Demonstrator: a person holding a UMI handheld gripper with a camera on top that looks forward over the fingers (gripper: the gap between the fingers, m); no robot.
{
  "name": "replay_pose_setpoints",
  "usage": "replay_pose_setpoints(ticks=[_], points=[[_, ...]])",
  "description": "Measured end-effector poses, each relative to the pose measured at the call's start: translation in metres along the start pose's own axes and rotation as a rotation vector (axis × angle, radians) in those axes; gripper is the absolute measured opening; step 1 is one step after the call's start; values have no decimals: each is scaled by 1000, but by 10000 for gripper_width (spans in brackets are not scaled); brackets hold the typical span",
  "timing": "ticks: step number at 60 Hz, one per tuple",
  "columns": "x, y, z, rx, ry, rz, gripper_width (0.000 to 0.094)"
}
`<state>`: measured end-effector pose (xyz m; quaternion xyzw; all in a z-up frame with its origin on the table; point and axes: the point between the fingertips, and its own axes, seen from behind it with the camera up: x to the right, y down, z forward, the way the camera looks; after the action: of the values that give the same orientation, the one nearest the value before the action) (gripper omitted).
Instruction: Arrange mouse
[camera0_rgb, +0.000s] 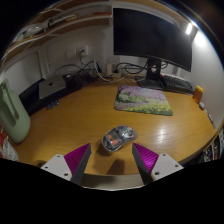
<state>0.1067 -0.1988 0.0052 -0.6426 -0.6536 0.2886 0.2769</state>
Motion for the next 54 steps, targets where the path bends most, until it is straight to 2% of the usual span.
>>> replay_pose_setpoints(ticks=[12, 36, 39, 43, 46, 54], points=[[4, -14, 35, 11, 34, 31, 865], [-6, -50, 82, 36, 24, 7, 860], [-5, -50, 84, 34, 28, 6, 823], [-4, -51, 87, 40, 32, 5, 707], [-1, -53, 88, 44, 40, -1, 476], [-7, -61, 86, 44, 9, -23, 405]])
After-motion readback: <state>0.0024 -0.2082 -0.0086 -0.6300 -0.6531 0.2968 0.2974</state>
